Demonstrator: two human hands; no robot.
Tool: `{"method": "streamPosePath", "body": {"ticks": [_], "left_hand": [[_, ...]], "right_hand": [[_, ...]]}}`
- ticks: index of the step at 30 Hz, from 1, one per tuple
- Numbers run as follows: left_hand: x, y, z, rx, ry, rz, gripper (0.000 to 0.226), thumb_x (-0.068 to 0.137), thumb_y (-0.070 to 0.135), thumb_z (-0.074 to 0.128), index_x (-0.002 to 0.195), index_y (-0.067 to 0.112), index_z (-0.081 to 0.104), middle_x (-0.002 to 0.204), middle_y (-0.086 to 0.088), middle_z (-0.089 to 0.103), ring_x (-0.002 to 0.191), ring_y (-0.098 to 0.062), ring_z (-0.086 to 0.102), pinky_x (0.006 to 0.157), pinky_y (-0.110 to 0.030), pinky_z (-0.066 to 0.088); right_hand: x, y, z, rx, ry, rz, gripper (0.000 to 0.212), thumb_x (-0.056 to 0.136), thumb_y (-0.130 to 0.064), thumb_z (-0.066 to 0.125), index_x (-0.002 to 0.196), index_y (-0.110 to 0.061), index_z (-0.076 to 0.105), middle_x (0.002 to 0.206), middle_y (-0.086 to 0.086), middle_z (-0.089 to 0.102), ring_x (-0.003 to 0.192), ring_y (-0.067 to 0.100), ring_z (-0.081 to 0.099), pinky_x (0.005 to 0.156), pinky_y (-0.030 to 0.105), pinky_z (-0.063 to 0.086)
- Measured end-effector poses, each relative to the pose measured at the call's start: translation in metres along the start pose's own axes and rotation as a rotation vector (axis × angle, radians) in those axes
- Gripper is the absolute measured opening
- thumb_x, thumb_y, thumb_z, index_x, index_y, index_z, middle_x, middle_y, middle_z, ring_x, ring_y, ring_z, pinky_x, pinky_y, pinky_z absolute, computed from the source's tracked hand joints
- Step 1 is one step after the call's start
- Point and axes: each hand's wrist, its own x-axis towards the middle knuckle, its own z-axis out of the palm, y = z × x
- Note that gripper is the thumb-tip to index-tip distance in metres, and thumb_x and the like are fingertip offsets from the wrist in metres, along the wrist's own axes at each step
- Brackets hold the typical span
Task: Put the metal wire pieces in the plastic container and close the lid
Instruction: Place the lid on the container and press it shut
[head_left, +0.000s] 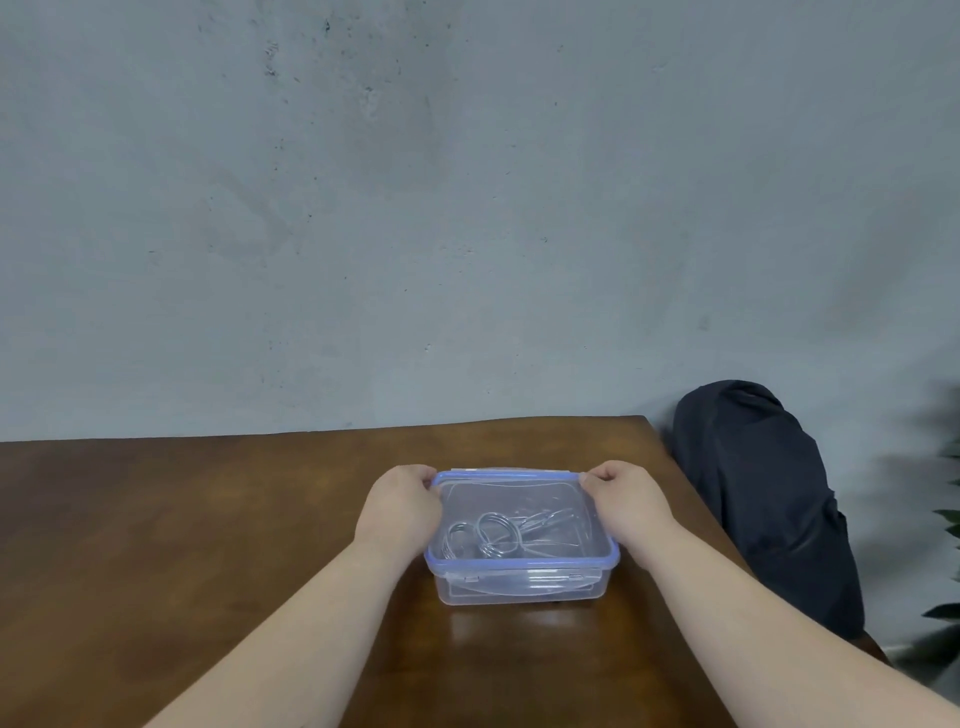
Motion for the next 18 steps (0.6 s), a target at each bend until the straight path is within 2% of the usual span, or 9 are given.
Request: {"method": "streamPosePath", "body": {"ticks": [2, 4, 6, 9, 12, 14, 16, 17, 18], "left_hand": [[0.000, 0.000, 0.002, 0.003, -0.021, 0.006, 0.026, 0.095, 0.013, 0.058, 0.078, 0.019, 0.076, 0.072, 0.002, 0.073, 0.067, -0.020, 0.063, 0.067, -0.031, 0.053], [-0.002, 0.000, 0.004, 0.006, -0.045, 0.004, 0.026, 0.096, 0.012, 0.057, 0.087, 0.018, 0.080, 0.083, -0.001, 0.079, 0.081, -0.025, 0.072, 0.074, -0.035, 0.059], [-0.004, 0.001, 0.007, 0.001, -0.039, 0.008, 0.027, 0.097, 0.010, 0.056, 0.091, 0.017, 0.081, 0.088, -0.003, 0.081, 0.084, -0.028, 0.072, 0.076, -0.039, 0.060], [-0.004, 0.001, 0.007, -0.025, -0.017, -0.028, 0.026, 0.100, 0.010, 0.058, 0.111, 0.016, 0.081, 0.096, 0.001, 0.076, 0.086, -0.018, 0.064, 0.074, -0.029, 0.048], [-0.002, 0.001, 0.006, -0.013, -0.015, -0.057, 0.028, 0.097, 0.011, 0.059, 0.115, 0.017, 0.080, 0.102, 0.001, 0.079, 0.090, -0.018, 0.068, 0.071, -0.024, 0.047], [-0.002, 0.001, 0.006, -0.019, -0.036, -0.087, 0.027, 0.093, 0.009, 0.061, 0.104, 0.020, 0.083, 0.092, 0.004, 0.079, 0.082, -0.016, 0.070, 0.058, -0.023, 0.046], [-0.001, 0.001, 0.004, -0.028, -0.064, -0.127, 0.025, 0.088, 0.007, 0.062, 0.090, 0.023, 0.081, 0.077, 0.004, 0.077, 0.065, -0.015, 0.069, 0.051, -0.021, 0.047], [-0.002, 0.001, 0.002, -0.051, -0.077, -0.149, 0.025, 0.086, 0.006, 0.062, 0.088, 0.022, 0.080, 0.072, 0.002, 0.077, 0.056, -0.016, 0.067, 0.048, -0.021, 0.048], [-0.001, 0.000, 0.000, -0.084, -0.089, -0.177, 0.027, 0.085, 0.004, 0.060, 0.091, 0.020, 0.079, 0.070, -0.001, 0.076, 0.048, -0.018, 0.065, 0.044, -0.021, 0.047]], "right_hand": [[0.000, -0.001, -0.001, -0.019, -0.002, -0.005, 0.027, 0.102, -0.030, 0.059, 0.084, -0.020, 0.076, 0.086, 0.001, 0.076, 0.084, 0.021, 0.068, 0.083, 0.046, 0.061], [0.001, 0.000, -0.001, -0.039, -0.013, -0.006, 0.029, 0.103, -0.030, 0.058, 0.083, -0.021, 0.077, 0.086, 0.001, 0.076, 0.083, 0.021, 0.069, 0.083, 0.047, 0.062], [0.003, 0.000, -0.001, -0.038, -0.037, 0.001, 0.029, 0.103, -0.029, 0.057, 0.084, -0.020, 0.078, 0.087, 0.002, 0.077, 0.084, 0.021, 0.069, 0.083, 0.046, 0.062], [0.006, -0.002, -0.003, -0.008, -0.067, 0.017, 0.028, 0.103, -0.024, 0.058, 0.090, -0.014, 0.081, 0.093, 0.007, 0.078, 0.091, 0.026, 0.071, 0.087, 0.046, 0.062], [0.009, -0.004, -0.003, 0.064, -0.083, 0.064, 0.025, 0.101, -0.021, 0.061, 0.093, -0.012, 0.082, 0.100, 0.014, 0.079, 0.097, 0.033, 0.072, 0.092, 0.049, 0.061], [0.010, -0.004, -0.003, 0.147, -0.102, 0.126, 0.023, 0.100, -0.017, 0.060, 0.097, -0.012, 0.082, 0.103, 0.017, 0.079, 0.095, 0.032, 0.072, 0.092, 0.047, 0.061], [0.010, -0.004, -0.001, 0.214, -0.122, 0.188, 0.022, 0.099, -0.011, 0.059, 0.089, -0.005, 0.077, 0.104, 0.024, 0.077, 0.089, 0.028, 0.070, 0.083, 0.040, 0.060], [0.008, -0.005, 0.000, 0.249, -0.128, 0.221, 0.021, 0.097, -0.010, 0.059, 0.087, -0.003, 0.075, 0.106, 0.028, 0.075, 0.087, 0.029, 0.070, 0.079, 0.039, 0.058], [0.004, -0.005, 0.001, 0.284, -0.133, 0.247, 0.021, 0.097, -0.011, 0.059, 0.088, -0.002, 0.076, 0.105, 0.027, 0.076, 0.089, 0.034, 0.073, 0.082, 0.041, 0.060]]}}
